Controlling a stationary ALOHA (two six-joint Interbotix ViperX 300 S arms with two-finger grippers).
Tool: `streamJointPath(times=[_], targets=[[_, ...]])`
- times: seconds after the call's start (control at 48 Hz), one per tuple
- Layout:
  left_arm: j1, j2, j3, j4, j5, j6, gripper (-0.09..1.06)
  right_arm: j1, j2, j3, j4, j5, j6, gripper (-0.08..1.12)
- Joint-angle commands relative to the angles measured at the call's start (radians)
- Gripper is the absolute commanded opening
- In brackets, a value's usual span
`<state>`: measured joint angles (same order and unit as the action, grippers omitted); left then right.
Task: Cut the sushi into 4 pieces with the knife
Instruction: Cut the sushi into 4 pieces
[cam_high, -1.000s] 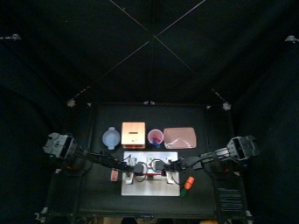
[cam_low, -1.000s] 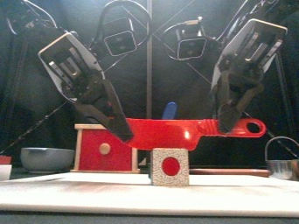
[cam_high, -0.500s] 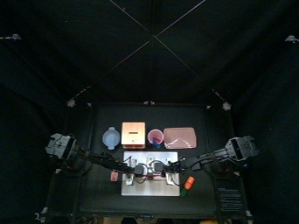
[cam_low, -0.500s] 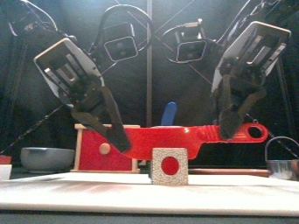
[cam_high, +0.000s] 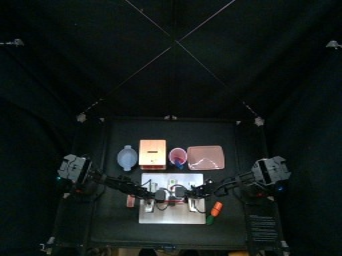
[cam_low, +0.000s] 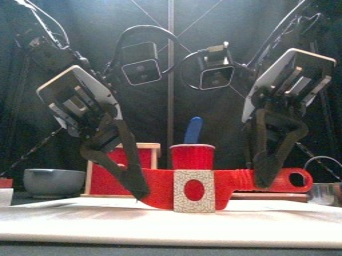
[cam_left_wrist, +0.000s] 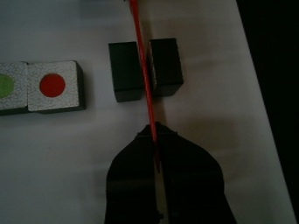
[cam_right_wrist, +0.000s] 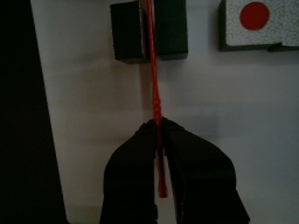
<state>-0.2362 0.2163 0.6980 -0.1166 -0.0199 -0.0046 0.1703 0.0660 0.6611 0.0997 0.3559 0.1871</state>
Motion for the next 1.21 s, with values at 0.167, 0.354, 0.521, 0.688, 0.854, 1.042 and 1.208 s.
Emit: streamJointPath(times=[0.167, 0.354, 0.521, 0.688, 0.854, 1.042, 1.208], targets=[[-0.011, 0.048, 0.000, 0.003, 0.006, 0.003, 0.26, -0.003, 0.017, -0.008, 0.003, -0.006, 0.002, 0.21], [-0.011, 0.044, 0.000, 0.003, 0.005, 0.003, 0.26, -0.003, 0.014, -0.009, 0.003, -0.006, 0.002, 0.21], [-0.011, 0.044, 0.003, 0.003, 0.008, 0.003, 0.26, -0.003, 0.014, -0.015, 0.003, -0.006, 0.000, 0.21], [-0.008, 0.044, 0.005, 0.003, 0.011, 0.003, 0.26, -0.003, 0.015, -0.017, 0.000, -0.006, 0.000, 0.21], [0.003, 0.044, 0.005, 0.005, 0.015, 0.005, 0.26, -0.008, 0.014, -0.017, -0.006, -0.003, 0.000, 0.21], [0.035, 0.043, 0.003, 0.017, 0.023, 0.011, 0.26, -0.031, 0.008, -0.017, -0.051, 0.000, -0.002, 0.21], [0.081, 0.035, 0.002, 0.057, 0.023, 0.011, 0.26, -0.058, -0.008, -0.017, -0.081, 0.003, -0.002, 0.21]])
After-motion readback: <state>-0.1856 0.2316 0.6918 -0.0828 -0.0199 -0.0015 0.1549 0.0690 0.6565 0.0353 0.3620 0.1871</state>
